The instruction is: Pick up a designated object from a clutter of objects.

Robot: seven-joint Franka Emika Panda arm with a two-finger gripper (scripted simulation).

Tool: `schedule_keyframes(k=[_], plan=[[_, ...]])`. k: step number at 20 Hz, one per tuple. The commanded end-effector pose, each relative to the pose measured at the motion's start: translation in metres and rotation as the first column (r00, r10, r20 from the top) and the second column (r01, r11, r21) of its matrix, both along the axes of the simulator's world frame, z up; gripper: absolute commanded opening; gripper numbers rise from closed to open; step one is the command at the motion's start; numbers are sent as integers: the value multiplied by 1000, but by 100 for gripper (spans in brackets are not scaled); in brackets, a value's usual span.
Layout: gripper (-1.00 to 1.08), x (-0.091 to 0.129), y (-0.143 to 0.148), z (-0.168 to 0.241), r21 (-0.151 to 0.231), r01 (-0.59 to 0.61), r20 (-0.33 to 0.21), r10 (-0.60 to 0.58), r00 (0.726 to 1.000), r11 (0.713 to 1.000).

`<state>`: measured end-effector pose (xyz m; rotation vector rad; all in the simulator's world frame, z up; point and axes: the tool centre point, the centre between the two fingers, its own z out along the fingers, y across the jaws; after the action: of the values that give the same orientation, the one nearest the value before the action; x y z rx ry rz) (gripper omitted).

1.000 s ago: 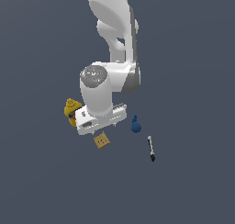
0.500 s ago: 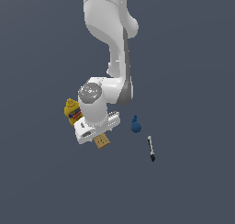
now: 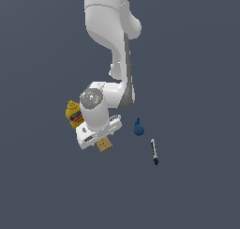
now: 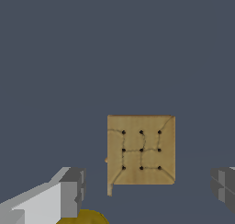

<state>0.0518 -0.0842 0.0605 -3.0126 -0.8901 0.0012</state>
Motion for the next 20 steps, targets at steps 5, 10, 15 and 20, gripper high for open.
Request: schedule_keyframes(k=[5,10,15,20], plan=[[100,-1,0,-20,0,-1,0,1,1000,1000],[100,-1,0,-43,0,-3,1,3,1000,1000],[100,0,0,-50,0,-4,1,4,1000,1000],[-100,0,0,-50,0,-4,1,4,1000,1000]])
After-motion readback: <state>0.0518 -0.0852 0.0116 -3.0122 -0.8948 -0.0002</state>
